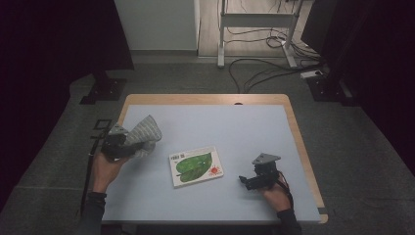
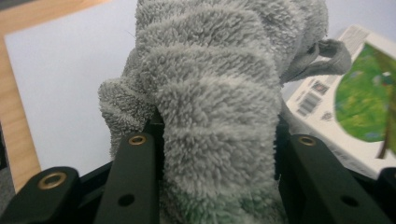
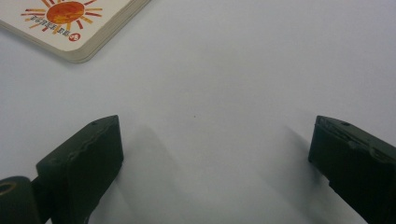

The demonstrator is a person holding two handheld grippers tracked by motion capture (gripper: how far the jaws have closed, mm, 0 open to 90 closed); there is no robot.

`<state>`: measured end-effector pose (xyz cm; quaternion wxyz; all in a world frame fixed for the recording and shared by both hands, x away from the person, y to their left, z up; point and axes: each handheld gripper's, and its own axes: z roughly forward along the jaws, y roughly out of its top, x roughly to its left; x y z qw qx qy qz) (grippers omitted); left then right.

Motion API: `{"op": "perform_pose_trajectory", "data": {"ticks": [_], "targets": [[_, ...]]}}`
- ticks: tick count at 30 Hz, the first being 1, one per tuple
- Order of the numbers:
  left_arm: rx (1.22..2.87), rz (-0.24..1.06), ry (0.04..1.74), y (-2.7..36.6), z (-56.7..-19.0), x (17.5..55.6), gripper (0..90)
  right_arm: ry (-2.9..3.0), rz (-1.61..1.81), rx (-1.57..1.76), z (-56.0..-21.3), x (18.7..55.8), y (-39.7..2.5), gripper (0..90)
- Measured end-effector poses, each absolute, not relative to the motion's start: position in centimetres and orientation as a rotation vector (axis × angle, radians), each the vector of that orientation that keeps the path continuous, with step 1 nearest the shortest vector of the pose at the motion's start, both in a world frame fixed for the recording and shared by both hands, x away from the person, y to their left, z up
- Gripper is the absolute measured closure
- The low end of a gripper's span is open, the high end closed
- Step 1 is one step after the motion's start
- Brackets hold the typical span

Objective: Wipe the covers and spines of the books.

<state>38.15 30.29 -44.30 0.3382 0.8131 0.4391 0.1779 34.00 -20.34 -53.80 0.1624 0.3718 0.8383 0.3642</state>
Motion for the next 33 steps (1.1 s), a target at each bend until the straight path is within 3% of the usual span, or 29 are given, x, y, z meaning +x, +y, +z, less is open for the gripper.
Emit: {"op": "perform_pose_trajectory", "data": {"ticks": [24, 27, 33], "targets": [[2.113, 0.449, 1.248, 31.3, -50.1, 39.4, 53.4, 2.392, 1.039, 1.061, -53.8, 34.0, -20.3, 2.3], [2.102, 0.422, 1.25, 31.5, -50.0, 39.5, 46.4, 2.392, 1.039, 1.061, -53.8, 34.0, -20.3, 2.3], [2.064, 0.367, 1.239, 32.1, -49.3, 39.4, 18.5, 2.392, 1.039, 1.062, -53.8, 34.0, -20.3, 2.2]]}}
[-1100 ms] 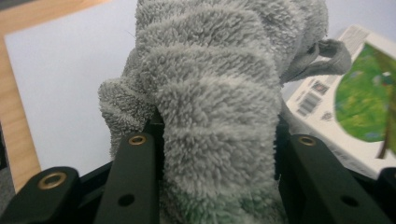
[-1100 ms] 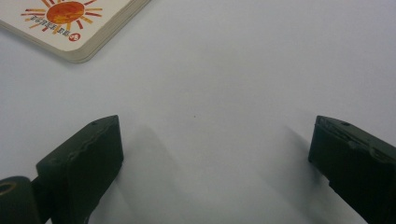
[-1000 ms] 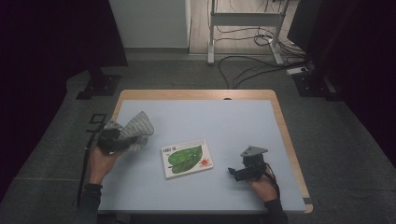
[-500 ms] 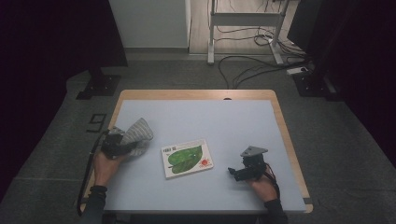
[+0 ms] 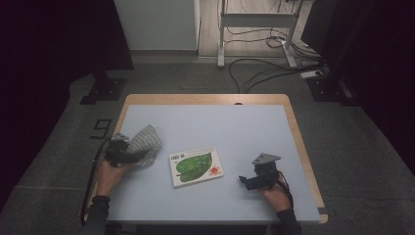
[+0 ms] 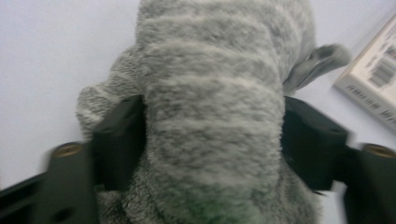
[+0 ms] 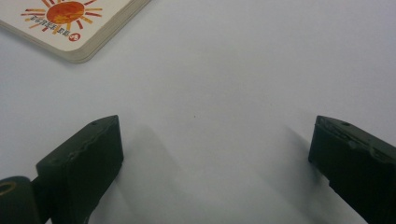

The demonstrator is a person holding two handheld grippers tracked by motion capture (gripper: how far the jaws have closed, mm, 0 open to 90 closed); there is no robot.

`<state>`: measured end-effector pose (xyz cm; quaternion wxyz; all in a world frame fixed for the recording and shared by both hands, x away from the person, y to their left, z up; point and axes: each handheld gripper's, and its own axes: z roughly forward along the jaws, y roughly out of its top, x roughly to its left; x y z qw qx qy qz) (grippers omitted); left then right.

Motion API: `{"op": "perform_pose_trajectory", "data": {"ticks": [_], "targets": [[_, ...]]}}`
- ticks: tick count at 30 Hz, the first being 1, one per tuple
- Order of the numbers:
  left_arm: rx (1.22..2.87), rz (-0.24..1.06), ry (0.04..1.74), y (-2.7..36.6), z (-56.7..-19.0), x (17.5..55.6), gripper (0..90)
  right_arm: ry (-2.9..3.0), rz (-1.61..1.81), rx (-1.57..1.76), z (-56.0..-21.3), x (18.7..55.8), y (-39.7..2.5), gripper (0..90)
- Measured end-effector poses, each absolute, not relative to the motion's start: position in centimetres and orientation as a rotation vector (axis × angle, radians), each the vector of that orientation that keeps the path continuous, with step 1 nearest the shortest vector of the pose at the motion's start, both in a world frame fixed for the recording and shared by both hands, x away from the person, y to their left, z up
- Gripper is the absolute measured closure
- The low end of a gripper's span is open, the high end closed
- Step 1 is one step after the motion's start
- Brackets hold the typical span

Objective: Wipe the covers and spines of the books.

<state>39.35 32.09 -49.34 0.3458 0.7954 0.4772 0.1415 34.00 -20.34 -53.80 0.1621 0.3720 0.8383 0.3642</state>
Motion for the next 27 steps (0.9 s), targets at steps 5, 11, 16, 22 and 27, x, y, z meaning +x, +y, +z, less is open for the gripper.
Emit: {"op": "perform_pose_trajectory", "data": {"ticks": [5, 11, 16, 22, 27], "targets": [[2.104, 0.403, 1.205, 32.1, -47.9, 38.6, 8.4, 2.392, 1.039, 1.062, -53.8, 34.0, -20.3, 2.2], [2.12, 0.449, 1.093, 31.2, -45.5, 37.1, 0.0, 2.392, 1.039, 1.061, -53.8, 34.0, -20.3, 2.2], [2.116, 0.416, 0.987, 29.8, -44.2, 35.7, 0.0, 2.392, 1.038, 1.061, -53.8, 34.0, -20.3, 2.2], [2.14, 0.403, 0.88, 27.5, -43.7, 34.2, 0.0, 2.392, 1.039, 1.061, -53.8, 34.0, -20.3, 2.2], [2.152, 0.392, 0.827, 25.8, -44.6, 33.7, 0.0, 2.391, 1.039, 1.061, -53.8, 34.0, -20.3, 2.3]]}}
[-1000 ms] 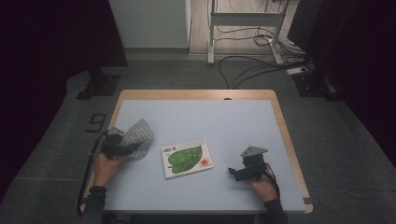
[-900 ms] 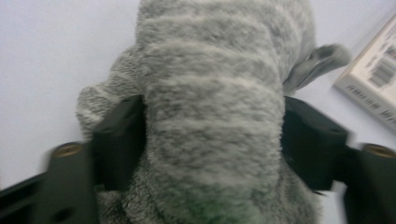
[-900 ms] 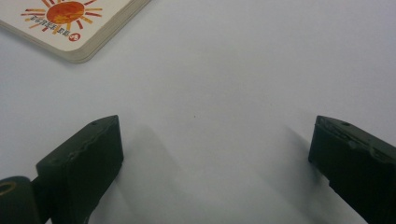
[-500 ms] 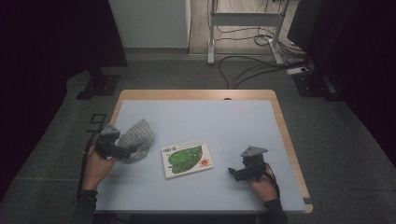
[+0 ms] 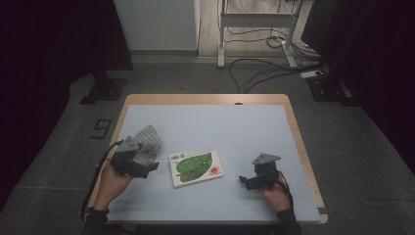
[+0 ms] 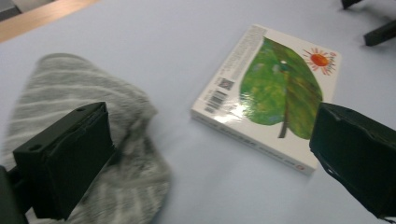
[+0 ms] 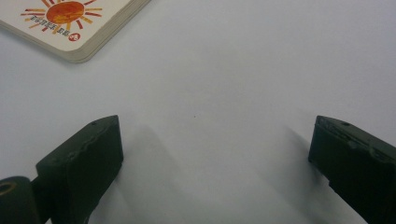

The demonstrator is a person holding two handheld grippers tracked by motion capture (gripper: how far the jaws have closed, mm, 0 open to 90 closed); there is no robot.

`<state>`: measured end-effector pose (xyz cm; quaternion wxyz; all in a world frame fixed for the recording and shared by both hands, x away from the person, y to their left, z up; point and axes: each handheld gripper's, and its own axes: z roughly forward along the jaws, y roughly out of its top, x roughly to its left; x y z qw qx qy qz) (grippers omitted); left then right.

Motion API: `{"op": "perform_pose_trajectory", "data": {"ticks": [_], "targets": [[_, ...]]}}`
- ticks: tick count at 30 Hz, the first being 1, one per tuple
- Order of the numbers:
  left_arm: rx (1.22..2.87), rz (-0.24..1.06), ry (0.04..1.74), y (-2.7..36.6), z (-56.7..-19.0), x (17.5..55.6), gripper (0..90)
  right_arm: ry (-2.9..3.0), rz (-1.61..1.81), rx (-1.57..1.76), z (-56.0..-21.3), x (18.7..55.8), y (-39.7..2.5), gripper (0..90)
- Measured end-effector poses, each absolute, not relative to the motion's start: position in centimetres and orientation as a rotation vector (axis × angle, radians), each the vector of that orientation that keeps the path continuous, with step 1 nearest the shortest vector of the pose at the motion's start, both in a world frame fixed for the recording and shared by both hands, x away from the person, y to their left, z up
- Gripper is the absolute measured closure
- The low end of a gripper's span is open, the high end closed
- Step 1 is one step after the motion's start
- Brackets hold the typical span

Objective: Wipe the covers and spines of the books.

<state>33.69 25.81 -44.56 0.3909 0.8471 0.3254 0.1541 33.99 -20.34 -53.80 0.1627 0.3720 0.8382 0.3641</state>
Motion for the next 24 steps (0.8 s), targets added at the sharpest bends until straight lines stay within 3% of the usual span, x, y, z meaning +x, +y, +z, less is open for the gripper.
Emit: {"op": "perform_pose_trajectory", "data": {"ticks": [9, 24], "targets": [[2.22, 0.351, 0.776, 23.0, -47.6, 33.9, 0.0, 2.392, 1.039, 1.061, -53.8, 34.0, -20.3, 2.3], [2.327, 0.357, 0.784, 22.4, -52.0, 34.4, 0.0, 2.392, 1.039, 1.061, -53.8, 34.0, -20.3, 2.3]]}}
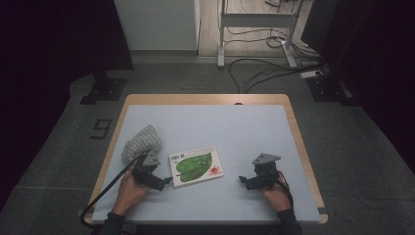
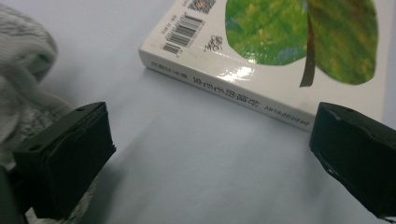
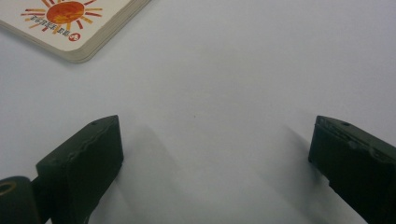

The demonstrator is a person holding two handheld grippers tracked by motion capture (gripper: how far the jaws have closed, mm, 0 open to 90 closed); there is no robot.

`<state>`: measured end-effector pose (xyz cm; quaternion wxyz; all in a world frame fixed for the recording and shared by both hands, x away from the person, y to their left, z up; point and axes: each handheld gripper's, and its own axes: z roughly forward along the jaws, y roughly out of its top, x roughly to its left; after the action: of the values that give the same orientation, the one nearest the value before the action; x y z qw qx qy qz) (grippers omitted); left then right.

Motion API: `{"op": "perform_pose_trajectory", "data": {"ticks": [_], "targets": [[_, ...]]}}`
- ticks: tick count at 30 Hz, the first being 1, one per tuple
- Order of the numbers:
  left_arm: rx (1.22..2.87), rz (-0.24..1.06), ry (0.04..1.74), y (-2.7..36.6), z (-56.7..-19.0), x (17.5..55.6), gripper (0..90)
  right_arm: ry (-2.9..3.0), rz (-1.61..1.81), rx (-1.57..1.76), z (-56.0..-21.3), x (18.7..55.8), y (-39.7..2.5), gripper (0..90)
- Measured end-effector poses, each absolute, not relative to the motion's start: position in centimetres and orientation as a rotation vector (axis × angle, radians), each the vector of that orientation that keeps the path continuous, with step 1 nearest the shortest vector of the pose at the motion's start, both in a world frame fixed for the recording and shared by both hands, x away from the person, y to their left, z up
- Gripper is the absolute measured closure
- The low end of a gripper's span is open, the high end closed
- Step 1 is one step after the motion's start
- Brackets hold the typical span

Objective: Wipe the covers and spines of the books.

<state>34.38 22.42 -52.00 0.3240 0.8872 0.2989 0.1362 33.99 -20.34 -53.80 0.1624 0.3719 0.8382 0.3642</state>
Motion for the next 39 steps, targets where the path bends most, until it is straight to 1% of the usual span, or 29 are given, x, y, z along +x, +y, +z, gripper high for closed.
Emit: {"op": "perform_pose_trajectory", "data": {"ticks": [9, 16, 24, 26, 31, 36, 39], "targets": [[2.303, 0.361, 0.772, 22.0, -52.2, 34.0, 0.0, 2.393, 1.039, 1.061, -53.8, 34.0, -20.3, 2.2], [2.273, 0.31, 0.74, 21.1, -52.7, 33.4, 0.0, 2.395, 1.039, 1.062, -53.8, 34.0, -20.3, 2.2], [2.296, 0.268, 0.69, 19.1, -52.7, 33.3, 0.0, 2.397, 1.04, 1.063, -53.8, 34.0, -20.4, 2.2], [2.298, 0.295, 0.677, 18.8, -52.7, 33.2, 0.0, 2.398, 1.04, 1.063, -53.8, 34.0, -20.4, 2.2], [2.291, 0.293, 0.702, 18.6, -52.7, 33.0, 0.0, 2.4, 1.039, 1.066, -53.8, 34.1, -20.4, 2.2], [2.296, 0.248, 0.773, 18.7, -52.9, 32.9, 0.0, 2.402, 1.038, 1.068, -53.7, 34.1, -20.3, 2.1], [2.301, 0.249, 0.769, 18.7, -52.9, 32.9, 0.0, 2.403, 1.037, 1.067, -53.7, 34.1, -20.3, 2.2]]}}
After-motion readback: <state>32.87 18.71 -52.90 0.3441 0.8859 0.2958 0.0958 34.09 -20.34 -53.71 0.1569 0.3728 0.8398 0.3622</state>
